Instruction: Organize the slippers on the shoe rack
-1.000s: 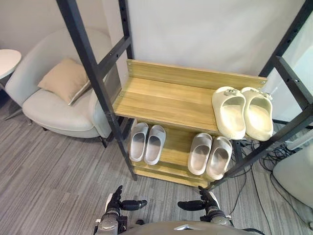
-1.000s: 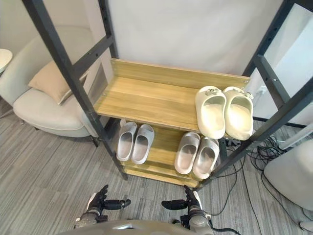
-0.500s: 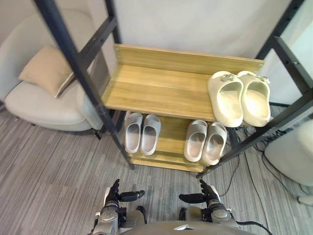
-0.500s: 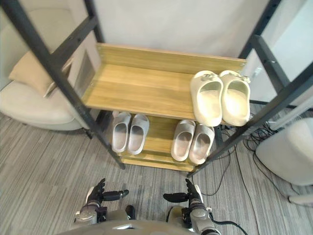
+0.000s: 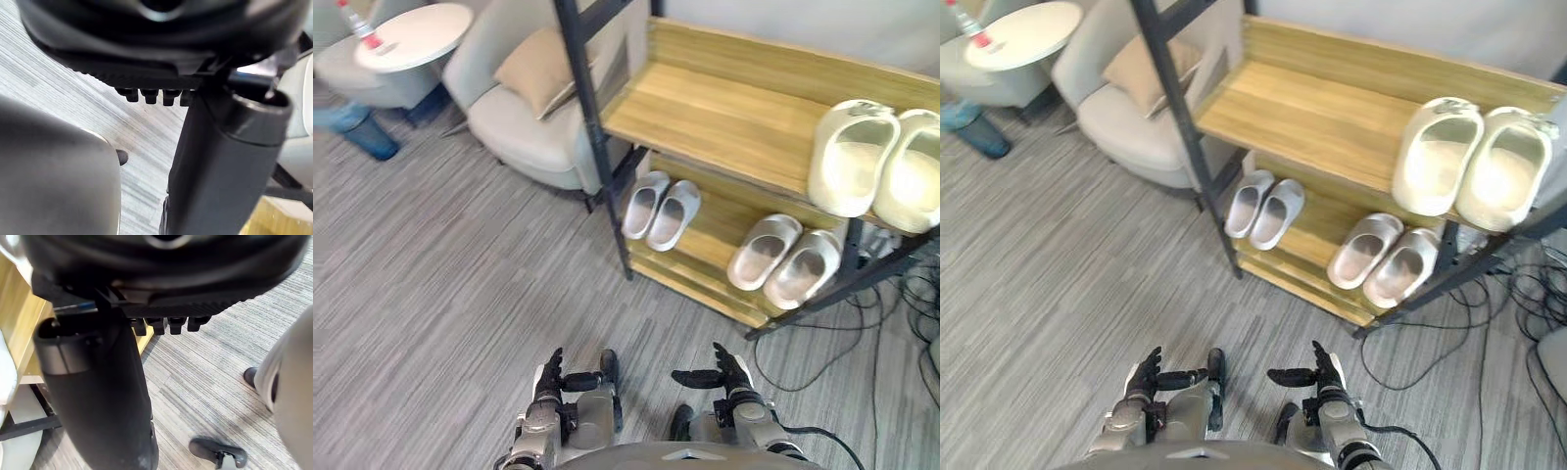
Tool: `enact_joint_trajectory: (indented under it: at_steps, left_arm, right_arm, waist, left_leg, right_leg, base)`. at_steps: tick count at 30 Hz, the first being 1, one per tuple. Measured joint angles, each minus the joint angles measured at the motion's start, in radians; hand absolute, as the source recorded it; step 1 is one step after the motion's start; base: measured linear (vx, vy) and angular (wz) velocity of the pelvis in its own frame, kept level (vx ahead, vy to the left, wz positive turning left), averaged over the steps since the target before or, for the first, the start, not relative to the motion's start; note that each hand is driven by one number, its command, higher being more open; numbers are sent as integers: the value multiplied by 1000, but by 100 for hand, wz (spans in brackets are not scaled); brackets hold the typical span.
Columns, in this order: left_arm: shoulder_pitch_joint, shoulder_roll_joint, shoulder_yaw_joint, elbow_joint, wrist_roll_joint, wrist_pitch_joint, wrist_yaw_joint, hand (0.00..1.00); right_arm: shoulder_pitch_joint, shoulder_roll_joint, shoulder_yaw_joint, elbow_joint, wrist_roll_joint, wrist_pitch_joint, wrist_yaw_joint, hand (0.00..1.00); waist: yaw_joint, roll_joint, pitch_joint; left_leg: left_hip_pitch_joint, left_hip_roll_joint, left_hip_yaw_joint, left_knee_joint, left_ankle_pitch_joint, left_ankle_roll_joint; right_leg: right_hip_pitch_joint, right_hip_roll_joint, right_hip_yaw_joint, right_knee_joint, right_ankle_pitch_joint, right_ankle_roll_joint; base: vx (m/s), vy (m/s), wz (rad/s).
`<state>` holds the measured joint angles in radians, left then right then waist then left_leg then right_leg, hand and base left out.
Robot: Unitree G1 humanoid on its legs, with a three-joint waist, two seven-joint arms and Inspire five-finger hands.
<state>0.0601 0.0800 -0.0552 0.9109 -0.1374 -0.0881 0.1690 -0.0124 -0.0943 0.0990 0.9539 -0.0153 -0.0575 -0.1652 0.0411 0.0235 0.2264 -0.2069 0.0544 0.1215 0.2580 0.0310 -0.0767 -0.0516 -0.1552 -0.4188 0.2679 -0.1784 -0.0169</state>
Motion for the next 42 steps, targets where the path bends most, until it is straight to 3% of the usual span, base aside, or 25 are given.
enact_joint_trajectory:
  at_steps: [2, 5, 8, 12, 15, 18, 19, 20, 21, 22, 23, 24, 25, 28, 29, 30, 31, 32, 33, 34, 35, 36, 38, 40, 42]
  left_arm:
    - [2, -7, 0, 32, 5, 1, -1, 100]
    - [2, -6, -10, 38, 32, 2, -6, 100]
    - [14, 9, -20, 41, 43, 5, -7, 100]
    - [17, 6, -20, 58, 66, 5, -9, 100]
    - [17, 7, -1, 69, 68, 3, -12, 100]
    - [17, 29, 1, 81, 67, 2, -16, 100]
    - [11, 33, -1, 88, 69, 1, -16, 100]
    - [6, 35, -2, 96, 68, 2, -17, 100]
    - [2, 35, -2, 101, 68, 3, -15, 100]
    - [-8, 34, 2, 102, 67, 3, -8, 100]
    - [-8, 34, 2, 102, 67, 3, -8, 100]
    - [-14, 31, 2, 114, 66, 3, -8, 100]
    - [-19, 27, 2, 122, 65, 4, -9, 100]
    - [-12, 22, 24, 125, 60, 3, -2, 100]
    - [-1, 21, 35, 124, 60, 2, -2, 100]
    - [4, 20, 37, 124, 60, 1, -2, 100]
    - [3, 7, 46, 124, 59, 0, 0, 100]
    - [3, -9, 55, 122, 59, -5, -1, 100]
    - [-3, -14, 73, 118, 59, -6, -6, 100]
    - [-8, -18, 93, 117, 58, -4, -6, 100]
    - [-8, -20, 112, 114, 57, -3, -5, 100]
    - [-8, -15, 129, 95, 48, -4, 3, 100]
    - [-17, -9, 121, 59, 51, -12, -1, 100]
    - [-31, -8, 119, 48, 52, -13, -4, 100]
    - [-61, 7, 118, 48, 62, -12, -4, 100]
  right_arm:
    - [8, -4, 0, 0, -1, 4, 3, 100]
    - [6, 7, -5, -1, -2, 4, 8, 100]
    - [28, 54, -39, -4, -3, 3, 14, 100]
    - [29, 77, -38, 5, -6, 4, 32, 100]
    - [23, 93, -36, 23, -25, 7, 36, 100]
    - [40, 104, -38, 24, -25, 9, 41, 100]
    - [37, 104, -40, 21, -24, 12, 47, 100]
    - [30, 95, -39, 22, -24, 12, 48, 100]
    - [27, 85, -39, 21, -24, 12, 50, 100]
    - [23, 82, -27, 19, -24, 8, 52, 100]
    - [22, 82, -26, 19, -24, 8, 52, 100]
    - [15, 82, -8, 12, -23, 6, 53, 100]
    - [13, 81, 0, 5, -23, 7, 53, 100]
    - [6, 78, 26, -6, -23, -1, 57, 100]
    - [6, 79, 33, -7, -23, -8, 57, 100]
    - [9, 78, 34, -7, -23, -11, 58, 100]
    - [4, 73, 30, 1, -23, -6, 63, 100]
    - [-1, 67, 28, 2, -23, -4, 67, 100]
    - [-16, 61, 27, 6, -23, -2, 68, 100]
    - [-15, 56, 35, 6, -23, 7, 68, 100]
    - [-16, 55, 42, 6, -23, 11, 69, 100]
    - [-4, 58, 61, 7, -22, 12, 68, 100]
    - [-8, 54, 74, 3, -22, 11, 66, 100]
    - [-23, 51, 72, 2, -22, 11, 59, 100]
    - [-29, 53, 68, 1, -22, 11, 51, 100]
  waist:
    - [-4, 21, -12]
    - [-22, 28, -22]
    - [-32, 1, -43]
    - [-34, 7, -58]
    - [-21, -13, -65]
    - [-18, -75, -85]
    - [-19, -78, -82]
    - [-26, -70, -78]
    - [-33, -55, -73]
    - [-35, -43, -66]
    - [-35, -43, -66]
    - [-37, -41, -64]
    - [-40, -44, -62]
    - [-48, -48, -54]
    - [-49, -54, -57]
    - [-53, -55, -64]
    - [-48, -29, -69]
    - [-42, -9, -74]
    - [-45, 3, -59]
    - [-45, 5, -52]
    - [-42, 1, -46]
    - [-38, -2, -32]
    - [-18, -24, -27]
    - [-15, -30, -21]
    - [-18, -53, -5]
  left_leg:
    - [91, 48, 48, 55, -105, 2]
    - [106, 65, 154, 12, -119, 17]
    - [173, 3, 137, -185, -46, 35]
    - [241, -49, 73, -351, 35, 68]
    - [257, -98, 56, -352, 11, 102]
    - [278, -152, 30, -341, -23, 136]
    - [278, -165, -1, -314, -37, 160]
    - [280, -162, -44, -284, -53, 173]
    - [278, -134, -85, -259, -71, 175]
    - [271, -101, -145, -231, -90, 181]
    - [271, -100, -147, -230, -90, 182]
    - [276, -86, -212, -223, -107, 183]
    - [284, -86, -246, -219, -118, 181]
    - [338, -100, -361, -184, -186, 163]
    - [349, -112, -404, -152, -227, 155]
    - [351, -116, -449, -117, -263, 141]
    - [329, -93, -467, -71, -288, 118]
    - [287, -87, -453, -2, -302, 76]
    - [230, -85, -409, 115, -309, -7]
    - [169, -76, -329, 246, -292, -58]
    - [137, -60, -268, 327, -283, -76]
    - [91, 37, -63, 497, -303, -37]
    - [9, 154, 163, 560, -346, 24]
    - [-40, 166, 204, 512, -349, 27]
    - [-105, 150, 264, 361, -321, 55]
  right_leg:
    - [-1, -8, -56, -6, 18, 15]
    - [4, -27, -136, 11, 30, 38]
    - [78, -28, -223, -112, 92, 76]
    - [127, -41, -287, -158, 122, 103]
    - [125, -122, -316, -36, 64, 142]
    - [125, -231, -305, 127, 1, 181]
    - [111, -257, -249, 209, 13, 165]
    - [60, -269, -159, 328, 39, 99]
    - [29, -222, -78, 342, -24, 97]
    - [-13, -125, -5, 325, -78, 68]
    - [-14, -123, -4, 324, -78, 68]
    - [-82, -43, 63, 293, -81, 62]
    - [-116, -11, 96, 263, -79, 65]
    - [-201, 65, 230, 121, -24, 84]
    - [-213, 71, 274, 83, 23, 75]
    - [-204, 70, 281, 95, 102, 39]
    - [-187, 78, 235, 97, 78, 29]
    - [-175, 80, 199, 78, 67, 16]
    - [-141, 82, 168, 47, 61, 6]
    - [-93, 86, 146, 0, 59, 3]
    - [-54, 91, 136, -32, 58, 1]
    - [58, 114, 105, -104, 55, -3]
    - [163, 127, 59, -186, 51, -8]
    - [180, 120, 41, -199, 50, -5]
    - [229, 89, -17, -200, 29, 33]
  base:
    - [-56, 145, 73]
    - [-90, 225, 83]
    - [-84, 194, 88]
    - [-38, 125, 55]
    - [-10, 165, 35]
    - [81, 99, 57]
    - [102, 100, 86]
    - [103, 93, 106]
    - [207, 34, 134]
    - [200, -42, 96]
    - [295, -98, 119]
    - [227, -82, 101]
    - [249, -96, 147]
    - [343, -162, 129]
    - [394, -227, 131]
    - [524, -271, 141]
    - [470, -217, 123]
    - [467, -168, 109]
    - [458, -164, 98]
    - [451, -171, 78]
    - [532, -230, 72]
    - [351, -156, 58]
    - [391, -108, 47]
    - [374, -10, 39]
    - [395, 55, 67]
